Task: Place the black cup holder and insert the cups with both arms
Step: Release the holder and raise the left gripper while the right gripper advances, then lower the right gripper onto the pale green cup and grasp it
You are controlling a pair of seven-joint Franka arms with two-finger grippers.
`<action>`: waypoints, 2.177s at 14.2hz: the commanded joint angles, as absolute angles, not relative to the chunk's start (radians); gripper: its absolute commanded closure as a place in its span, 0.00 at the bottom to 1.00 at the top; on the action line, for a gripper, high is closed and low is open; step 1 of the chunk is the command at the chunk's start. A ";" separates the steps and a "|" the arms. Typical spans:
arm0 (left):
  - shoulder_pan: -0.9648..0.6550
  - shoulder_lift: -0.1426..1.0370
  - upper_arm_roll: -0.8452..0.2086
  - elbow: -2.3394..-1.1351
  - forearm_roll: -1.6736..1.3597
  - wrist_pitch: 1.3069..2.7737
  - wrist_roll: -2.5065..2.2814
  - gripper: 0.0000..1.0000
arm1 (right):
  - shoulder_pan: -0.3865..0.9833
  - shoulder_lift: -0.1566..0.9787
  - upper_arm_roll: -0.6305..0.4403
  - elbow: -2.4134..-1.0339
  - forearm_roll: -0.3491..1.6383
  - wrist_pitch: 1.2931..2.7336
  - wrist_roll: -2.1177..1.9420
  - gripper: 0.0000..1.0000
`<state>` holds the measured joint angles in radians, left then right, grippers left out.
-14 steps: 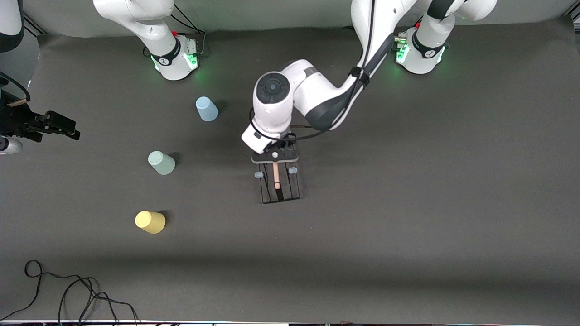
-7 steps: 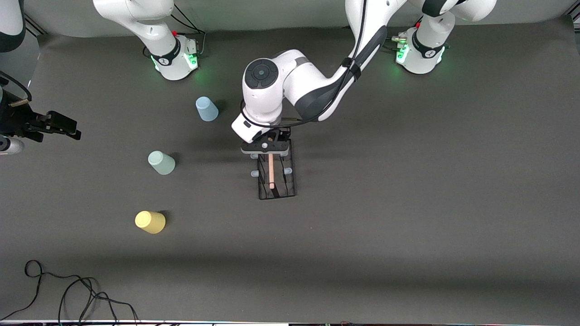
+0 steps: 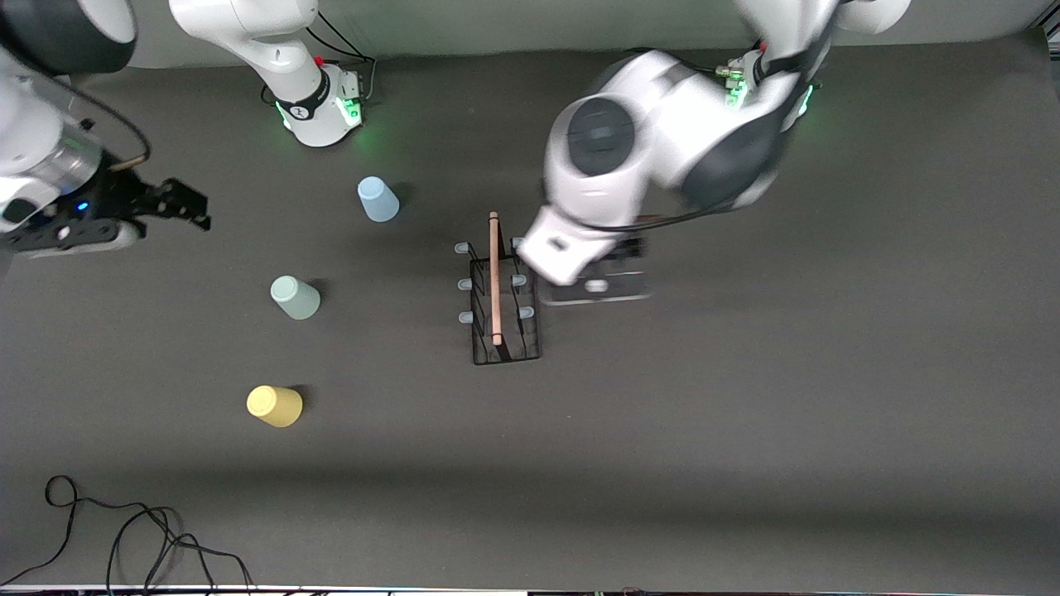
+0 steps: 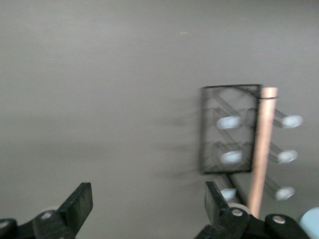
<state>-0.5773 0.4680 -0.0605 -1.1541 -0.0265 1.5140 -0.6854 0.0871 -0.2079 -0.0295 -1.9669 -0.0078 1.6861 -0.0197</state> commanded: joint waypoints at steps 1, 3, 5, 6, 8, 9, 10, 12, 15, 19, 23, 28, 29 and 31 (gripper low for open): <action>-0.456 0.344 -0.063 -1.189 -0.035 1.370 -0.490 0.01 | 0.086 -0.279 -0.037 -2.098 -0.021 1.758 -0.012 0.00; -0.353 0.284 -0.055 -1.200 -0.011 1.315 -0.270 0.01 | 0.084 -0.281 -0.038 -2.207 -0.035 1.880 -0.012 0.00; -0.251 0.250 -0.055 -1.212 0.023 1.283 -0.090 0.01 | 0.083 -0.259 -0.038 -2.317 -0.041 2.039 -0.014 0.00; -0.206 0.239 -0.055 -1.230 0.025 1.278 -0.037 0.01 | 0.083 -0.241 -0.038 -2.377 -0.041 2.133 -0.014 0.00; -0.151 0.198 -0.055 -1.303 0.064 1.298 -0.005 0.01 | 0.081 -0.178 -0.038 -2.456 -0.041 2.286 -0.017 0.00; -0.120 0.177 -0.055 -1.346 0.075 1.321 -0.003 0.01 | 0.081 -0.141 -0.038 -2.477 -0.041 2.351 -0.018 0.00; -0.089 0.158 -0.055 -1.402 0.075 1.362 -0.002 0.01 | 0.078 -0.108 -0.040 -2.497 -0.041 2.412 -0.018 0.00; -0.063 0.100 -0.054 -1.558 0.077 1.475 0.002 0.01 | 0.080 -0.046 -0.060 -2.528 -0.041 2.518 -0.020 0.00; -0.037 0.002 -0.054 -1.788 0.078 1.653 0.002 0.01 | 0.080 0.035 -0.066 -2.566 -0.041 2.646 -0.020 0.00; -0.025 0.008 -0.055 -1.749 0.077 1.620 -0.014 0.00 | 0.075 0.113 -0.075 -2.565 -0.041 2.704 -0.018 0.00; -0.034 0.060 -0.057 -1.645 0.069 1.545 -0.018 0.00 | 0.077 0.111 -0.075 -2.559 -0.041 2.695 -0.017 0.83; -0.032 0.069 -0.057 -1.632 0.064 1.552 -0.014 0.00 | 0.087 -0.027 -0.064 -2.432 -0.037 2.442 0.017 0.86; -0.032 0.069 -0.058 -1.634 0.063 1.557 -0.015 0.00 | 0.100 -0.053 -0.063 -2.363 -0.037 2.304 0.032 0.86; -0.032 0.069 -0.057 -1.635 0.064 1.557 -0.015 0.00 | 0.135 -0.074 -0.064 -2.223 -0.034 2.078 0.067 0.86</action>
<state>-0.0334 0.0589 -0.0543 -1.6613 0.0641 1.5706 -0.0086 0.1041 -0.0379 -0.0675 -2.3407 -0.0206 2.2635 0.0063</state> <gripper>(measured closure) 0.000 0.348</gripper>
